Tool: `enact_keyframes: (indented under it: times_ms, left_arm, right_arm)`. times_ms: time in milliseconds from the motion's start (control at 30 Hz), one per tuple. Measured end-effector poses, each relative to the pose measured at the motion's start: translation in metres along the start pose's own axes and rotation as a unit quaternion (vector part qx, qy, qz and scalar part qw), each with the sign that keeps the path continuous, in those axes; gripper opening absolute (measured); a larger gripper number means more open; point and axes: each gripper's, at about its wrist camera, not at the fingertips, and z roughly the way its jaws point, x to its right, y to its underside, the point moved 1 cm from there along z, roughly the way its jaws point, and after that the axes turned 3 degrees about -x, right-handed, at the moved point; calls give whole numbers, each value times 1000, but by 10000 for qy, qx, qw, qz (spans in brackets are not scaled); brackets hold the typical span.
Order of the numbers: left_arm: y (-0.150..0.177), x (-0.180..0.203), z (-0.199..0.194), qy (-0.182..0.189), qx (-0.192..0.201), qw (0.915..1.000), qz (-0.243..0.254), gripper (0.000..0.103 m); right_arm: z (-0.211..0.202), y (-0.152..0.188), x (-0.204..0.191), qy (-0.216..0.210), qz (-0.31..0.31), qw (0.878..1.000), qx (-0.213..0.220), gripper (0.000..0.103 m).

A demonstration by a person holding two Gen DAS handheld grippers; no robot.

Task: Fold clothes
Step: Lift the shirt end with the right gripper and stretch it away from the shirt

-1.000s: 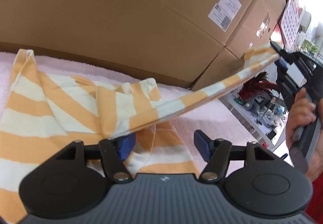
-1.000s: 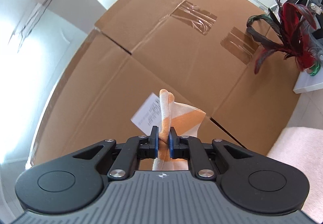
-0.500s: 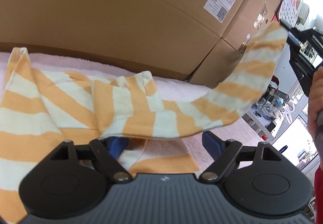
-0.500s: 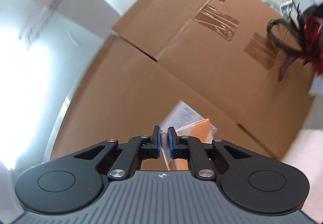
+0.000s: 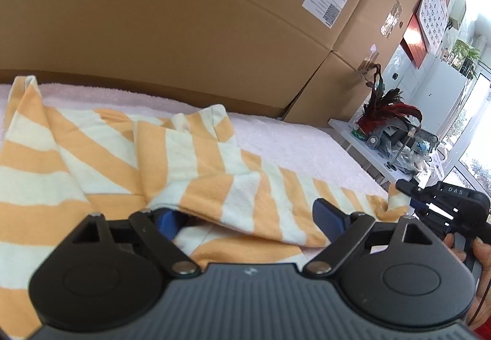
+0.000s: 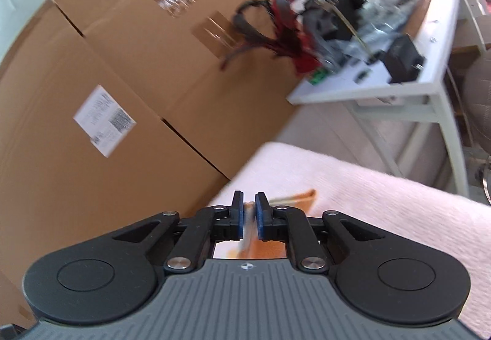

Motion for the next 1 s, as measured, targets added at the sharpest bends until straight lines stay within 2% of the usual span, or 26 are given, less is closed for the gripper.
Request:
enact_keyframes:
  times_ms: [33,100,267,400,467,500,567,600,800,1000]
  left_arm:
    - [0,0,0,9,1,10000,-7,90]
    - [0,-1,0,24,6,10000,-20,90]
    - [1,-2,0,26,7,10000,-26,90]
    - [1,-2,-1,18,6,10000,-18,90]
    - [1,-2,-1,22,8,10000,-24,90]
    - [1,-2,-1,25,9,10000,-28,90]
    - [1,-2,-1,37,11,10000,-40,90]
    - [1,-2,-1,44,12,10000,-46,90]
    - [0,-7,-1,153,8,9997,-167,91]
    - [-2,-12,-3,299,-12,9990,-346,91]
  right_arm:
    - [2,2,1,134,-31,9999,-42,26]
    - [5,7,2,330,-89,9993,-122,34]
    - [-1,15,-6,592,-228,9979,-132,35]
    - [-1,21,-6,641,39,9974,-342,38]
    - [3,21,-7,660,98,9973,-321,37]
    - [7,19,-6,702,148,9969,-336,32]
    - [15,15,-5,776,252,9960,-373,14]
    - [20,13,-4,751,325,9957,-424,8]
    - [33,-12,-12,315,772,9953,-494,7]
    - [22,-53,-45,-644,1231,9903,60,7]
